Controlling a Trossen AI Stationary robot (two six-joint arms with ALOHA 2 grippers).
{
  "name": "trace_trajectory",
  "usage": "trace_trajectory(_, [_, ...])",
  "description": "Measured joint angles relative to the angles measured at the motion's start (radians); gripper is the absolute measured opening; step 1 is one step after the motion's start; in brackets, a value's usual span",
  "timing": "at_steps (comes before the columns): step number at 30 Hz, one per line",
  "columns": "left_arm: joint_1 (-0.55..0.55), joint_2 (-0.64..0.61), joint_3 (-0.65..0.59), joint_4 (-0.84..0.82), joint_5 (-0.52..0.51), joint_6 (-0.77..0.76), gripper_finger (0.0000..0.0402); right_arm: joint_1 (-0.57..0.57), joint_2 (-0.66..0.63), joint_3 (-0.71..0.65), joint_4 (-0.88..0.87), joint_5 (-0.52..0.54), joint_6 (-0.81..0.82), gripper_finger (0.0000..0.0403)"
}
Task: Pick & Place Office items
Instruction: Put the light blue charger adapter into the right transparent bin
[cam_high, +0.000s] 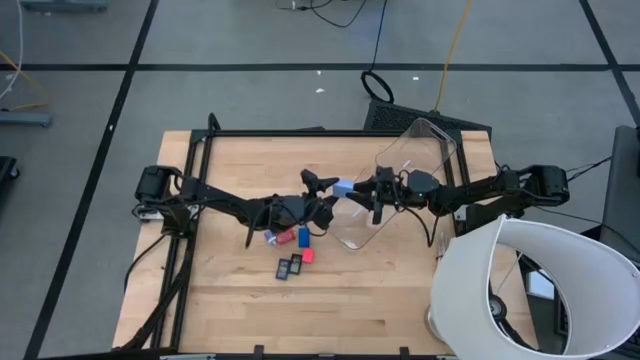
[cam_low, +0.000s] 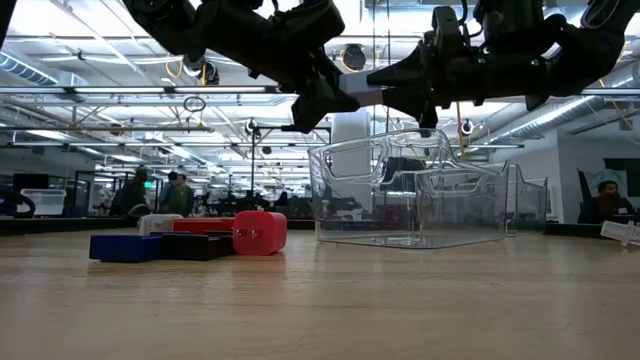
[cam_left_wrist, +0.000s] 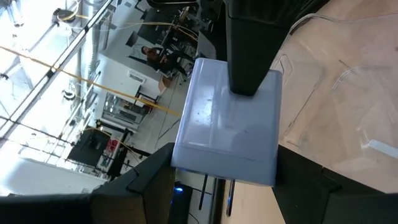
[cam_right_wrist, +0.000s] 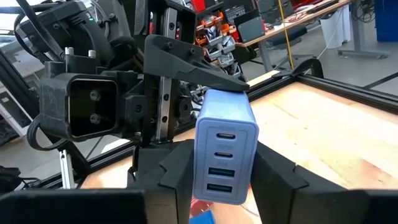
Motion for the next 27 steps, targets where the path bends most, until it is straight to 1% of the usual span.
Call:
trace_trajectory(2, [-0.026,0.001,0.002,-0.003,-0.057,-0.034,0.0236,0.0,-0.011,0.002,-0.022,-0.01,-0.008,0.0115])
trace_trajectory(5, [-0.067,-0.007,0.001,-0.006,-0.165,-0.034,0.0252,-0.007,-0.044,0.001,-0.07,-0.018,-0.047,0.0115])
trace_trajectory(7, [-0.083,-0.025,0.0,-0.01,-0.143,-0.049,0.0262,-0.016,-0.065,-0.001,-0.11,0.004,-0.053,0.0115])
trace_trajectory(10, [-0.094,-0.058,0.001,-0.011,-0.067,-0.1,0.027,-0.014,-0.095,-0.003,-0.142,0.002,-0.054,0.0115])
trace_trajectory(13, [-0.102,-0.089,0.001,-0.028,-0.056,-0.173,0.0272,-0.013,-0.122,-0.001,-0.16,0.0,-0.066,0.0115])
trace_trajectory(15, [-0.101,-0.122,0.001,-0.077,-0.061,-0.239,0.0272,-0.014,-0.139,-0.002,-0.188,0.007,-0.07,0.0115])
trace_trajectory(16, [-0.099,-0.14,0.001,-0.1,-0.039,-0.281,0.0272,-0.014,-0.153,-0.002,-0.204,0.006,-0.073,0.0115])
trace_trajectory(17, [-0.094,-0.163,-0.001,-0.137,0.009,-0.324,0.0273,-0.013,-0.168,-0.002,-0.223,0.006,-0.077,0.0115])
trace_trajectory(18, [-0.085,-0.193,-0.011,-0.176,0.091,-0.361,0.0273,-0.012,-0.184,-0.002,-0.235,0.009,-0.085,0.0115])
trace_trajectory(21, [-0.031,-0.279,-0.039,-0.284,0.426,-0.426,0.0273,-0.013,-0.232,-0.002,-0.313,0.068,-0.109,0.0115])
trace_trajectory(22, [-0.005,-0.307,-0.049,-0.322,0.519,-0.446,0.0273,-0.013,-0.247,-0.002,-0.343,0.089,-0.116,0.0115])
trace_trajectory(24, [0.045,-0.36,-0.065,-0.377,0.654,-0.494,0.0273,-0.013,-0.284,-0.001,-0.391,0.132,-0.134,0.0115])
trace_trajectory(27, [0.117,-0.43,-0.11,-0.408,0.78,-0.564,0.0273,-0.013,-0.34,-0.001,-0.488,0.239,-0.166,0.0115])
